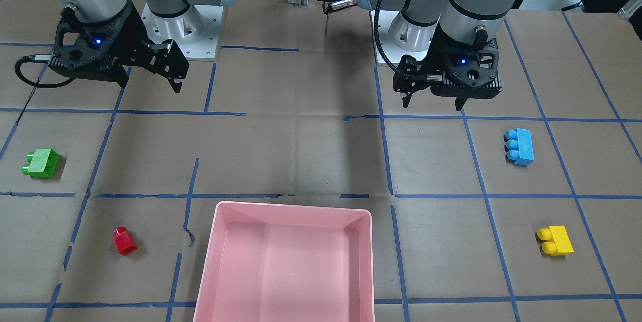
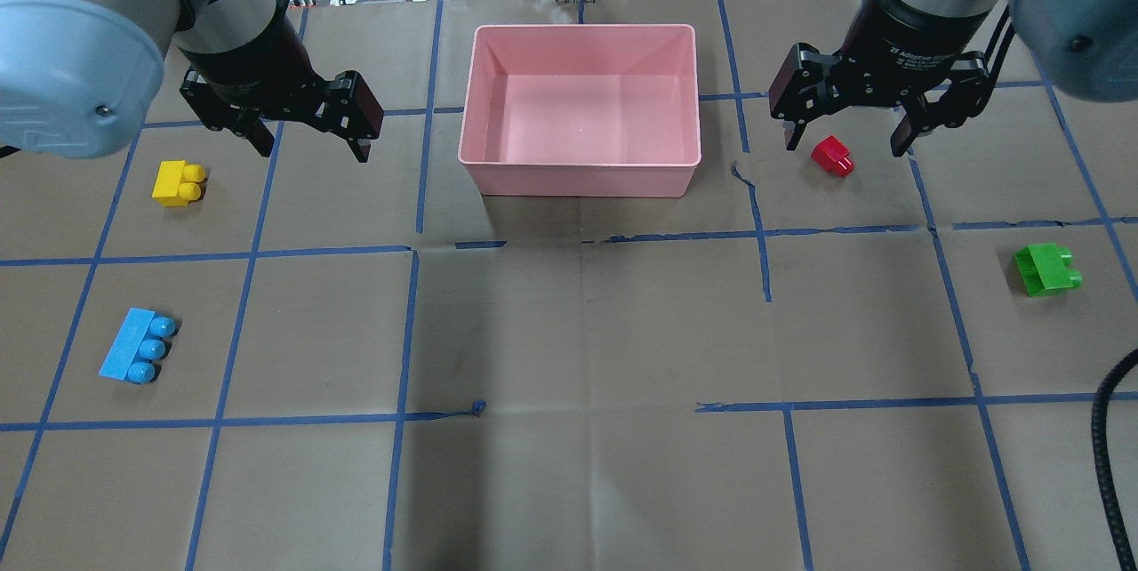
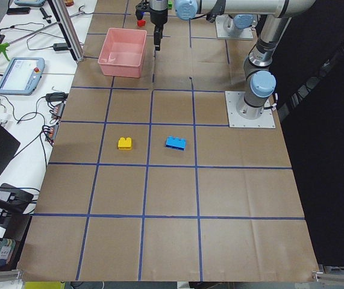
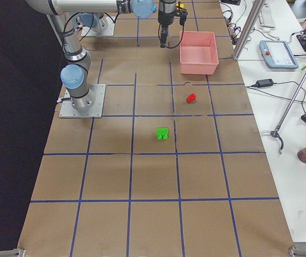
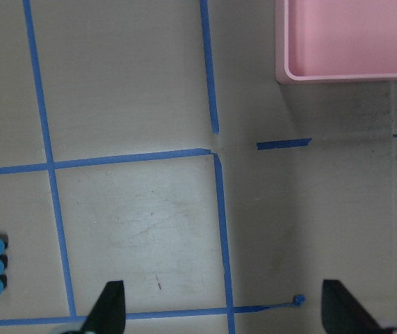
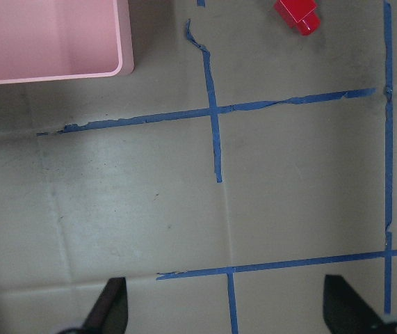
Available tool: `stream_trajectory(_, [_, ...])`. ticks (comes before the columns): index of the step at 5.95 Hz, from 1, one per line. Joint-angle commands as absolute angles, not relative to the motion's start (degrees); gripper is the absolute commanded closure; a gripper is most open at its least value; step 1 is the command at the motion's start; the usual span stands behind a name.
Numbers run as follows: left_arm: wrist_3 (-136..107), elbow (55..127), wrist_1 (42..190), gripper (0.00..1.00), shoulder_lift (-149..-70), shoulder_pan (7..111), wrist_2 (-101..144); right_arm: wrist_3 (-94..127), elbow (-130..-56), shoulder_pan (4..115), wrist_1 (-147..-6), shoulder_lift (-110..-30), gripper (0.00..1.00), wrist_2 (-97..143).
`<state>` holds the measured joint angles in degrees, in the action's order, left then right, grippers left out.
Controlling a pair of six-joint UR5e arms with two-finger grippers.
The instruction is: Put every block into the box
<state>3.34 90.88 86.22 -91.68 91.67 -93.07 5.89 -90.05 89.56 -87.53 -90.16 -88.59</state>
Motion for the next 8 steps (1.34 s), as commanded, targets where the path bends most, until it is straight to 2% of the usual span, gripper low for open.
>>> stream_trajectory(1, [3.4,90.9,86.2,0.0,-91.7,91.7,-93.0,5.9,-90.0,89.6,-87.0,-90.3,0.0,-88.4])
stream_trajectory(5, [3.4,89.5,86.6,0.0,-91.3,91.8,-93.4,6.4,-90.6,89.4,-87.8,-90.1,0.0,-88.5])
stream_trajectory(6, [3.5,91.0,86.9,0.0,-90.2,91.8,-93.1,5.9,-90.7,88.2,-88.1,-89.9,0.0,-89.4])
stream_trajectory(8, [14.0,91.5,87.7,0.0,-89.4,89.9,-93.8,-2.9,-90.7,80.9,-88.3,-89.8,0.0,-89.2])
